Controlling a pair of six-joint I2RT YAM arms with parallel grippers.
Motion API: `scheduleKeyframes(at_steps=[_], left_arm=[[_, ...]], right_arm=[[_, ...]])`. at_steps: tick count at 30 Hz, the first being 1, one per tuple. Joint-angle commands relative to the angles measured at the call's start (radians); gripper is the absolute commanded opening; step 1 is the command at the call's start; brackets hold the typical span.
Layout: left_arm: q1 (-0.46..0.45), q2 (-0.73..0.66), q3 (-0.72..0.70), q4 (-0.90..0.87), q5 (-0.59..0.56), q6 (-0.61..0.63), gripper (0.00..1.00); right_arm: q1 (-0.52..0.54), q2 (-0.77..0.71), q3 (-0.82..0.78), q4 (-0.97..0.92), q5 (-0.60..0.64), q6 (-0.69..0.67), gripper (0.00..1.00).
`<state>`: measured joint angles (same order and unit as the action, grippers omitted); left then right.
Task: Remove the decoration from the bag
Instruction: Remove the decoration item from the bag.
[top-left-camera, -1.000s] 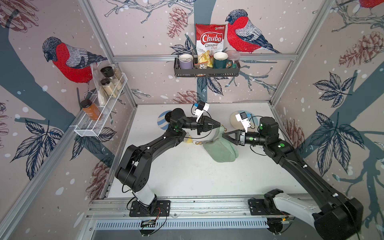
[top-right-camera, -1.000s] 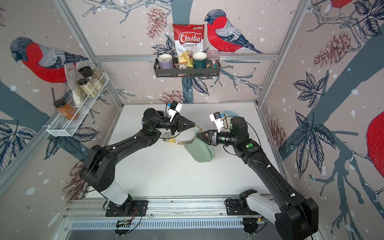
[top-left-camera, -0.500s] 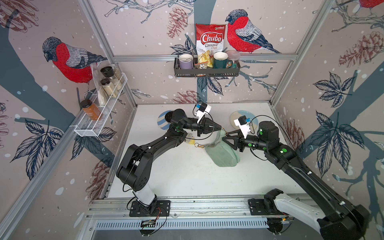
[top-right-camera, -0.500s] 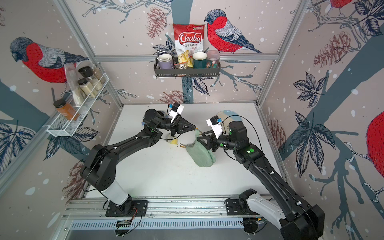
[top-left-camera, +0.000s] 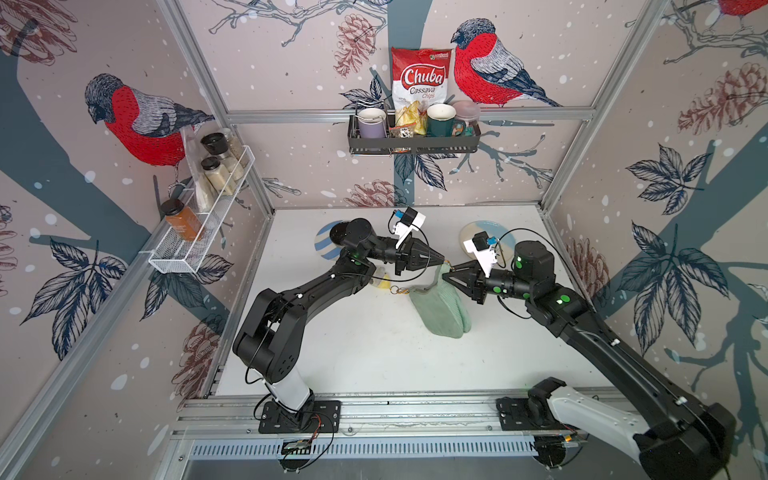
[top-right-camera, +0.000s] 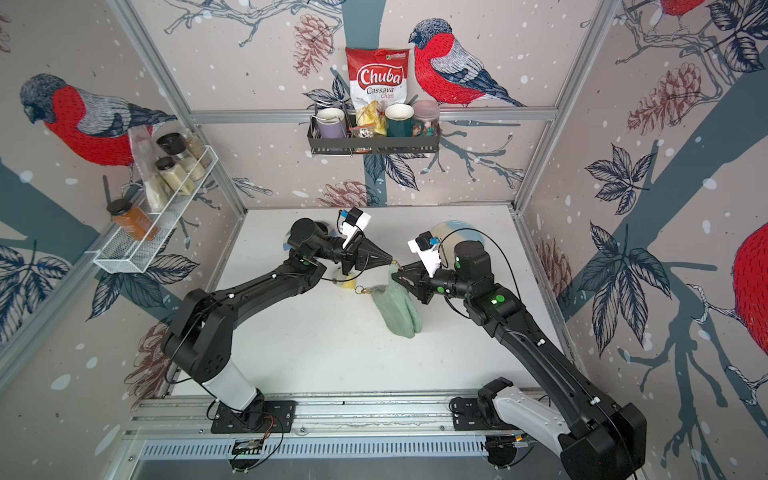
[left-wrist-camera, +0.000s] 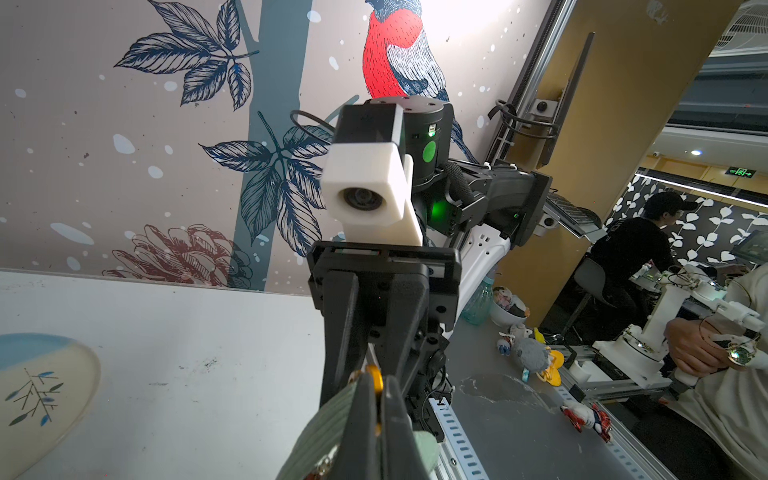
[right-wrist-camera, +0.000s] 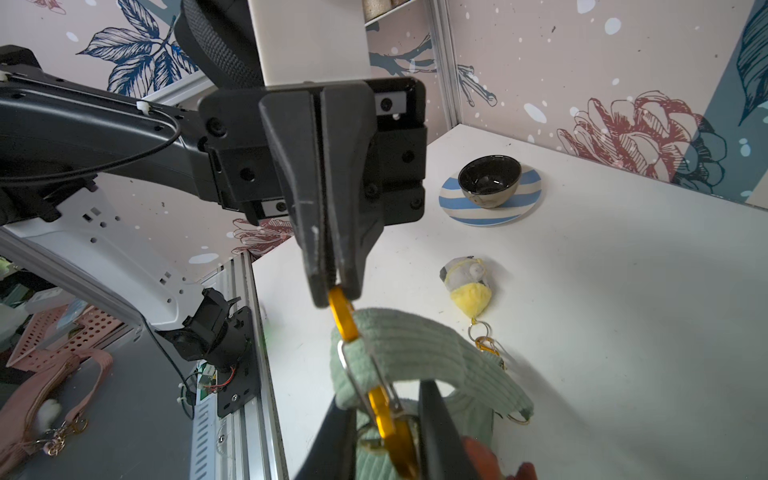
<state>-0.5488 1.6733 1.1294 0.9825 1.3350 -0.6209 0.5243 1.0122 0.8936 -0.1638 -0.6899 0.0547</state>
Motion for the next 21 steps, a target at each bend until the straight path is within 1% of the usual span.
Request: scheduleKeyframes(at_steps=[1, 3, 4, 6, 7, 9, 11, 12, 13, 14, 15, 16, 17, 18, 19, 21], left_arm=[[-0.002, -0.008, 0.014, -0.002, 0.012, 0.000, 0.00], [-0.001, -0.006, 0.020, -0.020, 0.010, -0.002, 0.00], [0.000, -0.002, 0.025, -0.028, 0.005, -0.007, 0.00], [0.004, 0.006, 0.026, -0.033, -0.012, -0.045, 0.00], [0.007, 0.006, 0.026, -0.036, -0.028, -0.062, 0.01], [0.014, -0.003, 0.021, -0.034, -0.062, -0.096, 0.14], [0.024, -0.031, -0.007, -0.038, -0.107, -0.100, 0.21], [0.032, -0.050, -0.020, -0.069, -0.139, -0.097, 0.28], [0.042, -0.072, -0.024, -0.119, -0.170, -0.078, 0.31], [0.051, -0.094, -0.023, -0.248, -0.211, -0.031, 0.31], [0.055, -0.137, 0.000, -0.487, -0.299, 0.097, 0.33], [0.048, -0.171, 0.021, -0.730, -0.395, 0.216, 0.36], [0.034, -0.190, 0.087, -0.922, -0.493, 0.338, 0.36], [0.024, -0.189, 0.150, -1.117, -0.579, 0.410, 0.34], [0.021, -0.180, 0.203, -1.249, -0.645, 0.432, 0.31], [0.026, -0.150, 0.270, -1.387, -0.709, 0.371, 0.27]], right_arm=[[0.015, -0.001, 0.003, 0.049, -0.007, -0.012, 0.14], [0.031, -0.001, 0.003, 0.064, 0.014, -0.015, 0.09], [0.045, -0.001, 0.004, 0.064, 0.046, -0.025, 0.06], [0.075, -0.001, 0.005, 0.046, 0.130, -0.062, 0.00], [0.092, -0.002, 0.003, 0.038, 0.187, -0.082, 0.00], [0.141, -0.002, -0.008, 0.024, 0.315, -0.133, 0.00], [0.180, 0.003, -0.020, 0.026, 0.454, -0.179, 0.00], [0.203, 0.009, -0.025, 0.026, 0.504, -0.207, 0.00], [0.226, 0.015, -0.027, 0.028, 0.577, -0.236, 0.00], [0.251, 0.026, -0.028, 0.033, 0.667, -0.266, 0.00], [0.275, 0.038, -0.030, 0.042, 0.762, -0.311, 0.00], [0.296, 0.049, -0.030, 0.055, 0.820, -0.343, 0.00], [0.319, 0.066, -0.029, 0.068, 0.921, -0.388, 0.00], [0.346, 0.081, -0.029, 0.080, 0.982, -0.436, 0.00], [0.377, 0.096, -0.040, 0.113, 1.076, -0.493, 0.00], [0.420, 0.112, -0.079, 0.208, 1.200, -0.589, 0.00]])
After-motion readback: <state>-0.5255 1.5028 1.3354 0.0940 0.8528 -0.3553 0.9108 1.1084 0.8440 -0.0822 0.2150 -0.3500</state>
